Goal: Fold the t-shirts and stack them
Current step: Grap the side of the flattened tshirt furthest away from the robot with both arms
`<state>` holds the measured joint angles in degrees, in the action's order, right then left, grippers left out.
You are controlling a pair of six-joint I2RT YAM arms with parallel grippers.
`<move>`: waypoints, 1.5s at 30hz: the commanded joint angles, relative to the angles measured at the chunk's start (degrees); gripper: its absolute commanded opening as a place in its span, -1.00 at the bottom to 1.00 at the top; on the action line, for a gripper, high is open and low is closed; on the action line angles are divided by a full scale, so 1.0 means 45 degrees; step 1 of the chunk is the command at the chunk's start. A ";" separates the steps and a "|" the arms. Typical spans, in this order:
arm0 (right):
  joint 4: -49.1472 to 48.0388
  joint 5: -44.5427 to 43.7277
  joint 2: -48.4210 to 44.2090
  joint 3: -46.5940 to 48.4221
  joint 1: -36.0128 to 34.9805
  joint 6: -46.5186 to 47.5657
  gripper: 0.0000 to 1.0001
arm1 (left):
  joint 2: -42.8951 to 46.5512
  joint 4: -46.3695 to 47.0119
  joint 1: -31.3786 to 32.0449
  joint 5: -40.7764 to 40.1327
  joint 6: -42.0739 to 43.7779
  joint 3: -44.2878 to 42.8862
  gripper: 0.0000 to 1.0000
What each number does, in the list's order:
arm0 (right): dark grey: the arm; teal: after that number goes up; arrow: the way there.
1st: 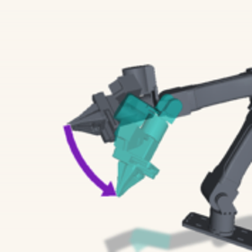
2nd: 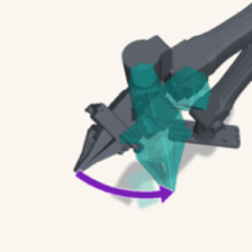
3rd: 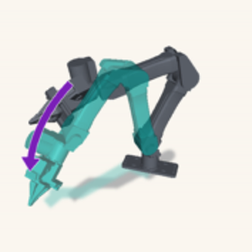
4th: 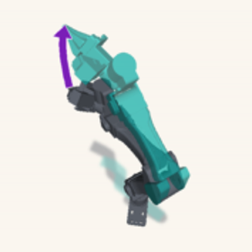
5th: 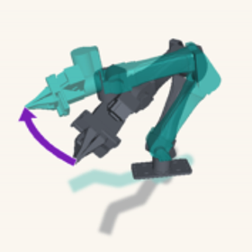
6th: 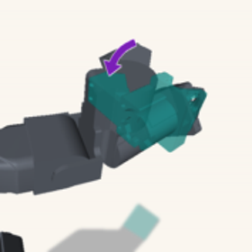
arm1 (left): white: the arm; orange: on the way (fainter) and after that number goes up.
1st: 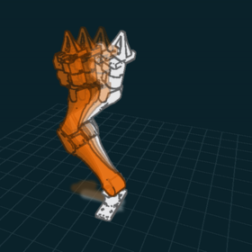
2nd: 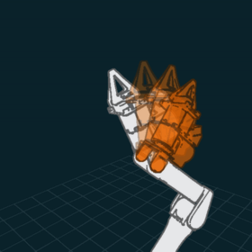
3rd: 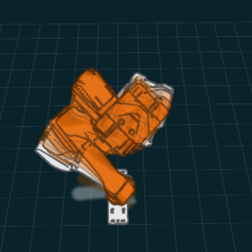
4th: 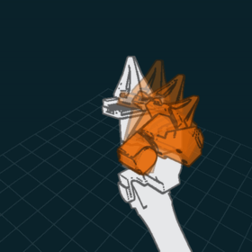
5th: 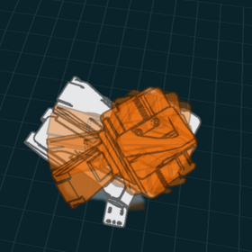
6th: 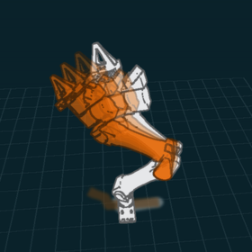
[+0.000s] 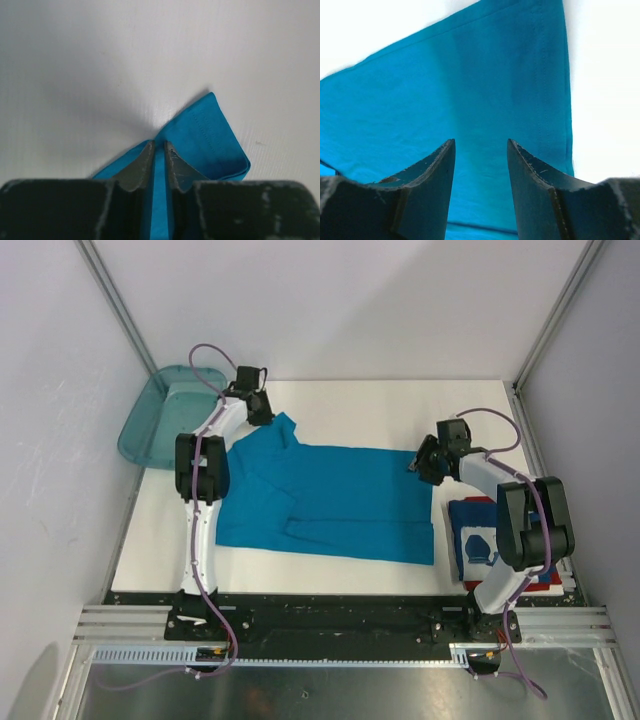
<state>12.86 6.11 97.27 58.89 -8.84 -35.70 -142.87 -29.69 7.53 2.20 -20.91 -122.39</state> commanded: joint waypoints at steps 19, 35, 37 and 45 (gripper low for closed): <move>-0.0241 -0.0409 0.0833 0.1308 0.0784 0.0481 0.00 | 0.0658 0.0012 -0.0026 -0.1161 0.1322 -0.0806 -0.88; -0.0144 -0.0294 0.0661 0.1312 0.0907 0.0687 0.00 | -0.0138 -0.1080 0.0146 -0.1307 0.1862 -0.2271 -0.13; -0.0134 -0.0227 0.0628 0.1318 0.0953 0.0702 0.00 | -0.0237 -0.1312 0.0163 -0.1254 0.1836 -0.2396 -0.12; -0.0040 0.0016 0.0536 0.1317 0.1124 0.0808 0.00 | -0.0448 -0.2005 0.0125 -0.1464 0.1381 -0.2568 -0.02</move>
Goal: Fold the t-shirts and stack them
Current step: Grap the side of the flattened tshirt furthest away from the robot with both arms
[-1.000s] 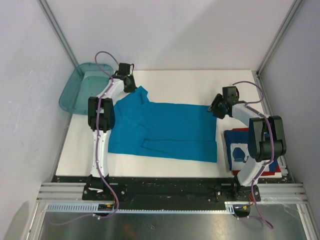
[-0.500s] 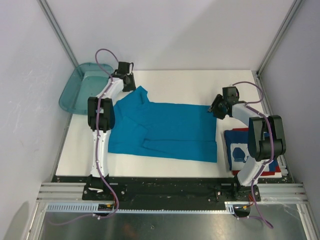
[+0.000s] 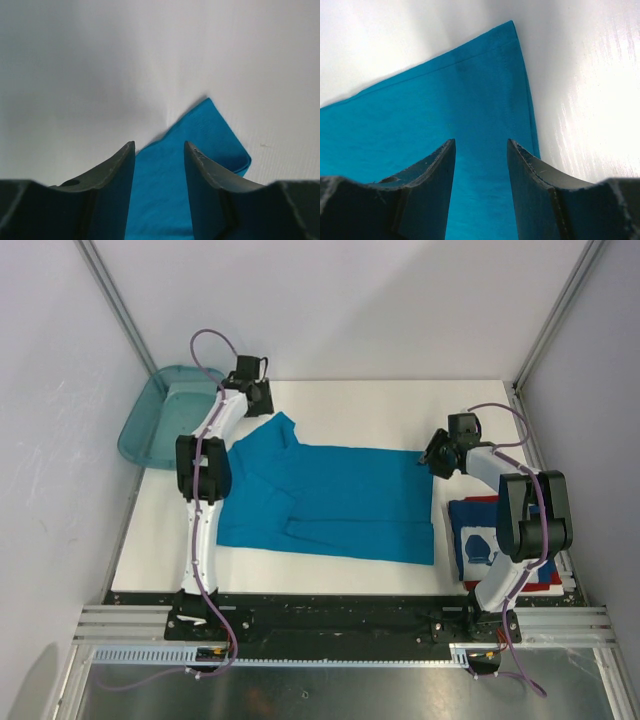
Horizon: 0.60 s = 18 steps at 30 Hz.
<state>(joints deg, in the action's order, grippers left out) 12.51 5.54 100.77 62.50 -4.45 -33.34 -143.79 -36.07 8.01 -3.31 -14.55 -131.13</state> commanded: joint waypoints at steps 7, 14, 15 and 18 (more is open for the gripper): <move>0.0090 0.0302 -0.0352 0.0497 0.0300 0.0289 0.00 | -0.0454 -0.0919 -0.0167 -0.0077 -0.0471 -0.0780 0.01; 0.0111 0.0443 -0.0298 0.0490 0.0336 0.0263 0.00 | -0.0815 -0.1130 -0.0213 0.0599 -0.1055 -0.0665 -0.05; 0.0120 0.0446 -0.0321 0.0498 0.0340 0.0272 0.00 | -0.0857 -0.1137 -0.0206 0.0618 -0.1118 -0.0616 -0.07; 0.0163 0.0460 -0.0338 0.0492 0.0397 0.0279 0.00 | -0.0916 -0.1174 -0.0167 0.0636 -0.1225 -0.0473 -0.16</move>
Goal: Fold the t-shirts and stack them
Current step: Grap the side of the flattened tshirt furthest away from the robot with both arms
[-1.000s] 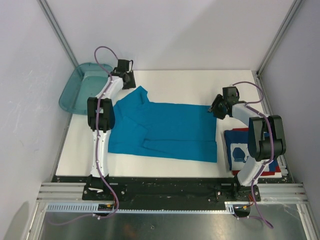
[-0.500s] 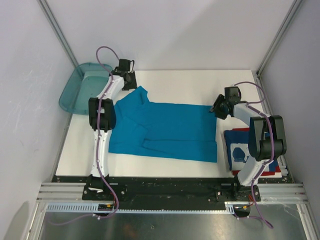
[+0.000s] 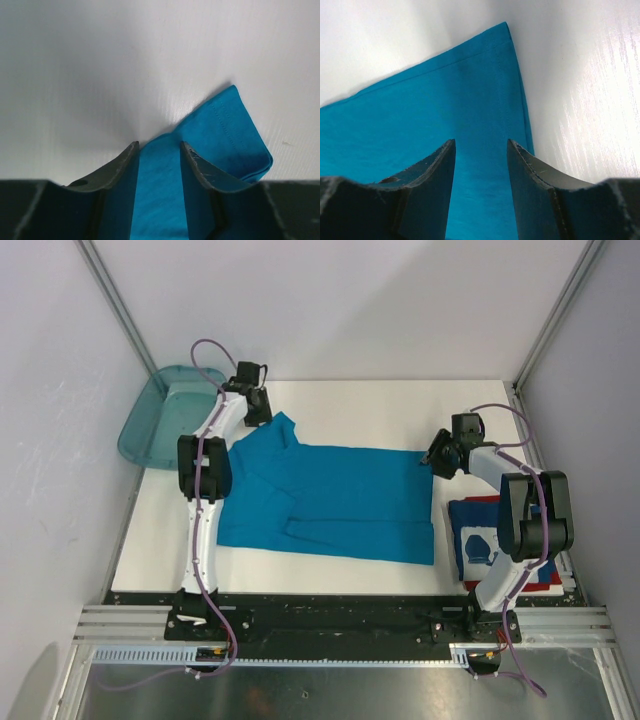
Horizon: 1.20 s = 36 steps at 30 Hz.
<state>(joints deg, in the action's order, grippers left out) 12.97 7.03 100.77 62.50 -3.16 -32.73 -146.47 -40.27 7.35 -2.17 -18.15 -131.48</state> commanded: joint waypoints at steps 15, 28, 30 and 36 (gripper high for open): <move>0.0077 0.0279 -0.0278 0.0489 0.0120 0.0040 -0.01 | 0.0298 -0.0304 0.0216 0.0127 -0.0134 0.0825 -0.48; -0.0921 0.0040 0.0129 0.0519 0.0160 -0.0101 0.00 | 0.0937 -0.0278 0.0241 -0.0876 0.0373 0.0910 -0.99; -0.1128 -0.0194 0.0249 0.0563 0.0210 -0.0083 0.01 | 0.1106 -0.0247 0.0231 -0.1116 0.0511 0.0871 -1.00; -0.1108 -0.0849 0.1146 0.1312 0.0266 0.0099 0.01 | 0.1706 -0.0038 0.0204 -0.1153 0.0655 0.0884 -1.00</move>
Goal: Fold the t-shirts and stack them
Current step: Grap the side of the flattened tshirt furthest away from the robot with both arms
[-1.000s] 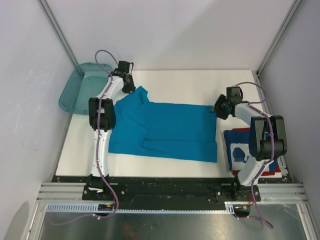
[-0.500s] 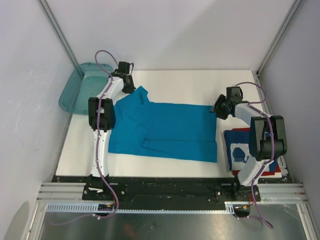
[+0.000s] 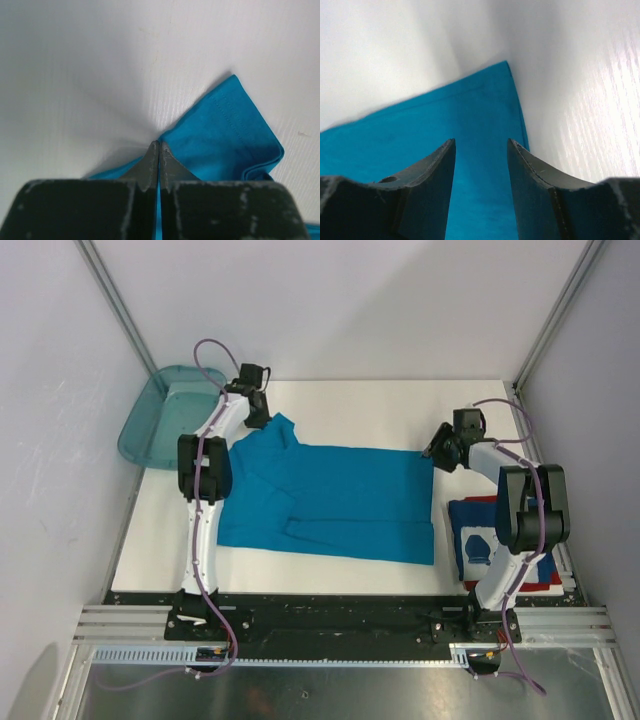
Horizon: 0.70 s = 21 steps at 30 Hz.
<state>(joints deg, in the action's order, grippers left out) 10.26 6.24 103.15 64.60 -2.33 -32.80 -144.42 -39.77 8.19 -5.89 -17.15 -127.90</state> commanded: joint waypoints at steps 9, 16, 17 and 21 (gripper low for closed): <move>-0.0075 -0.1575 0.1913 0.2069 0.0102 0.0368 -0.07 | 0.1627 0.0175 -0.0019 0.0095 0.0431 0.0231 -1.00; 0.0041 -0.2154 0.2714 0.2734 0.0144 0.0364 -0.18 | 0.1719 0.0349 -0.0060 0.0149 0.0431 0.0470 -1.00; 0.0091 -0.2171 0.2825 0.2861 0.0145 0.0359 -0.20 | 0.1711 0.0374 -0.0070 0.0153 0.0431 0.0481 -1.00; 0.0295 -0.2223 0.3195 0.3276 0.0129 0.0365 -0.30 | 0.1706 0.0456 -0.0095 0.0238 0.0408 0.0506 -1.00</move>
<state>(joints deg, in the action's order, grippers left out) 10.66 -1.72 115.55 76.20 -1.96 -31.88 -141.43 -39.38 8.12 -5.58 -16.45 -125.84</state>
